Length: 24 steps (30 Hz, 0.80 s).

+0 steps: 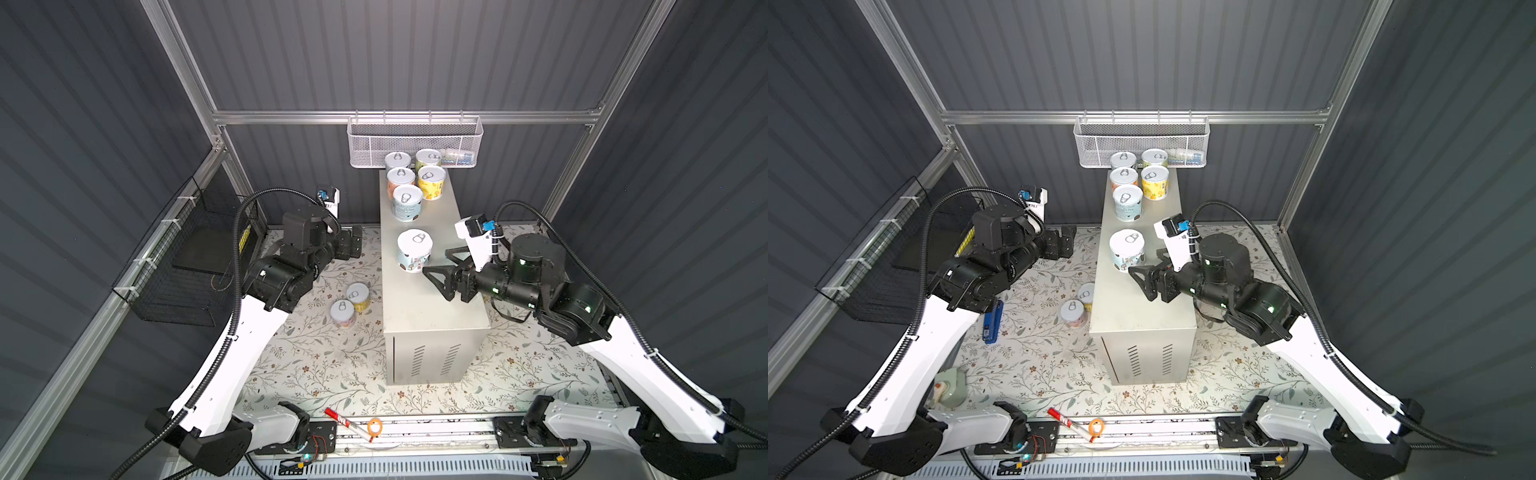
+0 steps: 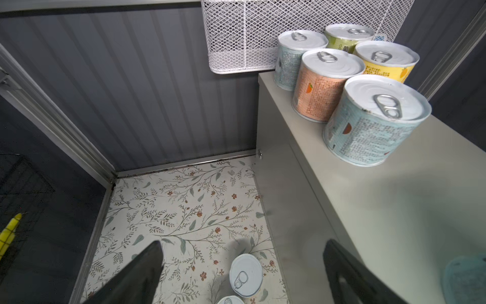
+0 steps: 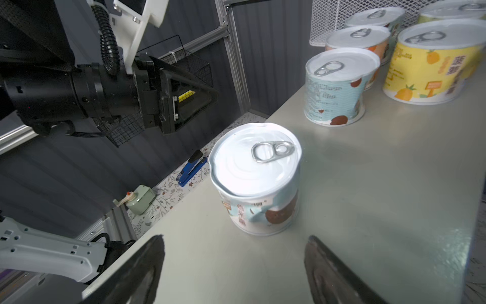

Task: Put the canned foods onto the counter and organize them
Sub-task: 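Draw the left gripper back while the right gripper grasps the placed can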

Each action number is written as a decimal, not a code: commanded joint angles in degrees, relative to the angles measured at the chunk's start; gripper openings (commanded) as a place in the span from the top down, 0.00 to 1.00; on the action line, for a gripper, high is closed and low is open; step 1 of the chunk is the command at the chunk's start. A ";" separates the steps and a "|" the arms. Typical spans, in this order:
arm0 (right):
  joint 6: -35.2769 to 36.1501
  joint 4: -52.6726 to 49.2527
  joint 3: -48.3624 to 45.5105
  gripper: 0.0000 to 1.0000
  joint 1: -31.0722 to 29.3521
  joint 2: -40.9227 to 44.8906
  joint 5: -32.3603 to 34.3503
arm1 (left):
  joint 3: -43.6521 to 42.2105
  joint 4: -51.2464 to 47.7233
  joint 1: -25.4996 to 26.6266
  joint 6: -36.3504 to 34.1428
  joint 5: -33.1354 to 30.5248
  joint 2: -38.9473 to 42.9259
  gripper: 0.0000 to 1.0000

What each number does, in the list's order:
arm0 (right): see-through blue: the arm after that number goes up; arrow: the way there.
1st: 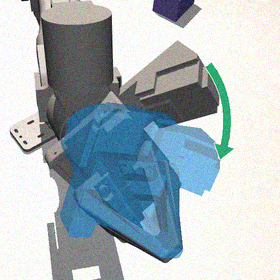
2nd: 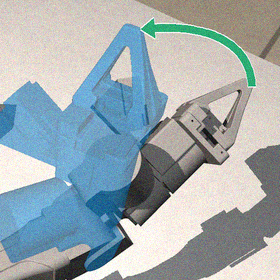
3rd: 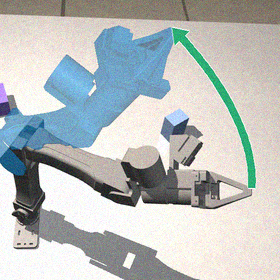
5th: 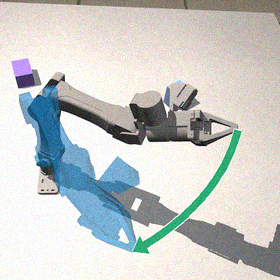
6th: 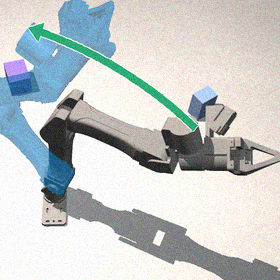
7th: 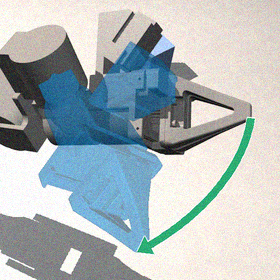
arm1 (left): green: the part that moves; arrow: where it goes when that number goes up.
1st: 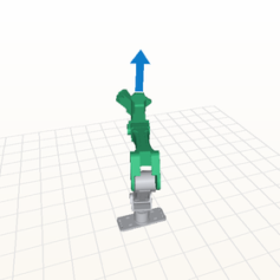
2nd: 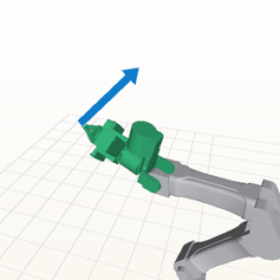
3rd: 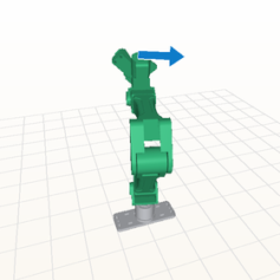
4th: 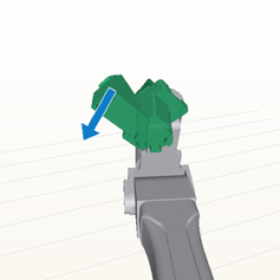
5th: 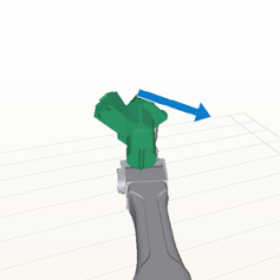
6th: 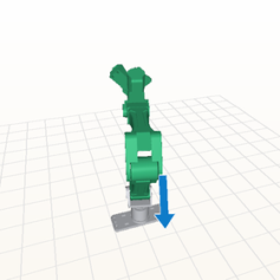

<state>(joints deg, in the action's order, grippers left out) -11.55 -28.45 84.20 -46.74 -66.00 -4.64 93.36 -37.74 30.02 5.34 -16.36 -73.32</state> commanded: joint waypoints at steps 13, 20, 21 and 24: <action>1.55 3.42 2.97 0.22 -0.46 -7.16 0.63 | 1.67 4.92 -1.33 3.63 12.13 -5.05 0.06; 1.64 3.98 3.81 0.22 -0.46 -9.32 1.83 | 1.30 6.87 -1.63 4.31 13.57 -6.11 0.06; 1.71 3.84 3.94 0.22 -0.46 -9.47 1.83 | 1.43 7.02 -1.72 4.43 13.89 -6.34 0.06; 1.71 3.68 4.50 0.19 -0.46 -10.30 2.44 | 1.90 7.21 -1.72 4.58 14.76 -7.31 0.06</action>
<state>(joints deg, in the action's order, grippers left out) -10.24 -25.71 86.70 -46.87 -75.72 -2.92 93.56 -31.88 28.75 8.91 -3.68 -79.50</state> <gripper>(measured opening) 0.804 0.939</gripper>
